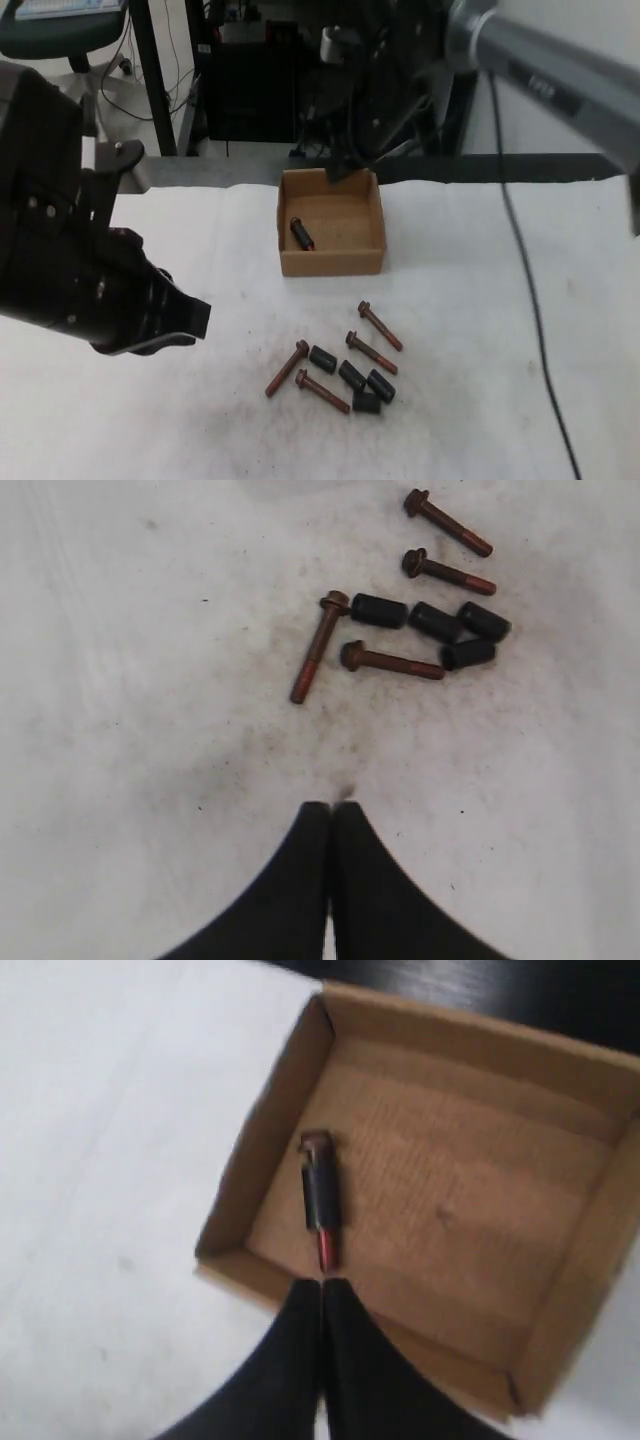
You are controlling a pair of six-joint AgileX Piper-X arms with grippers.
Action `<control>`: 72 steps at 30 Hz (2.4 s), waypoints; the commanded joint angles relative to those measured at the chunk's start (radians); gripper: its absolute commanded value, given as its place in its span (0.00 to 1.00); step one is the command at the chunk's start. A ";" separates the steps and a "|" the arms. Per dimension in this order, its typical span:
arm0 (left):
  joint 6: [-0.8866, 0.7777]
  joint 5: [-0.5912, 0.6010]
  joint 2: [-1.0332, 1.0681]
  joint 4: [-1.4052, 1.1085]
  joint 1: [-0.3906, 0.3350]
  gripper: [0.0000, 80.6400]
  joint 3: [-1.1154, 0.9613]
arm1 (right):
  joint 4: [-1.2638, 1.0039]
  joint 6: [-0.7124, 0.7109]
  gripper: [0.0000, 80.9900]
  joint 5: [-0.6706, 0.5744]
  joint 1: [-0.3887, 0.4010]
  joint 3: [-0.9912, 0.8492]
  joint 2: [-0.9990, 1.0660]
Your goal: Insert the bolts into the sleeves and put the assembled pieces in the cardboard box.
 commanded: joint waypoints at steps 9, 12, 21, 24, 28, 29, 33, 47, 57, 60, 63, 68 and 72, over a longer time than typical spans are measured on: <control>0.078 -0.006 0.007 -0.218 -0.099 0.00 0.077 | 0.284 -0.132 0.01 0.129 -0.013 0.322 -0.440; 0.061 -0.040 0.064 -0.267 -0.143 0.00 0.085 | 0.206 -0.108 0.01 0.129 -0.013 0.480 -0.604; 0.024 0.046 0.399 -0.279 -0.161 0.00 -0.080 | 0.140 -0.103 0.01 0.136 -0.022 0.842 -1.019; 0.053 0.018 0.475 -0.273 -0.162 0.00 -0.167 | 0.140 -0.103 0.01 0.136 -0.022 0.907 -1.087; 0.079 0.007 0.563 -0.240 -0.162 0.03 -0.233 | 0.139 -0.103 0.01 0.136 -0.032 0.947 -1.117; 0.078 0.007 0.581 -0.220 -0.166 0.05 -0.243 | 0.139 -0.103 0.01 0.136 -0.042 0.948 -1.118; 0.141 -0.056 0.624 -0.105 -0.186 0.25 -0.287 | 0.136 -0.110 0.01 0.131 -0.108 0.948 -1.118; 0.234 -0.312 0.635 -0.161 -0.253 0.38 -0.302 | 0.108 -0.151 0.01 -0.029 -0.228 0.948 -1.118; 0.209 -0.313 0.709 -0.149 -0.253 0.38 -0.304 | 0.108 -0.151 0.01 -0.029 -0.228 0.948 -1.118; 0.198 -0.313 0.718 -0.167 -0.253 0.38 -0.304 | 0.111 -0.151 0.01 -0.029 -0.228 0.948 -1.118; 0.198 -0.313 0.724 -0.190 -0.253 0.38 -0.304 | 0.124 -0.151 0.01 -0.029 -0.228 0.948 -1.118; 0.198 -0.313 0.747 -0.207 -0.253 0.38 -0.306 | 0.143 -0.151 0.01 -0.029 -0.228 0.948 -1.118; 0.198 -0.313 0.778 -0.205 -0.253 0.38 -0.306 | 0.143 -0.151 0.01 -0.029 -0.228 0.948 -1.118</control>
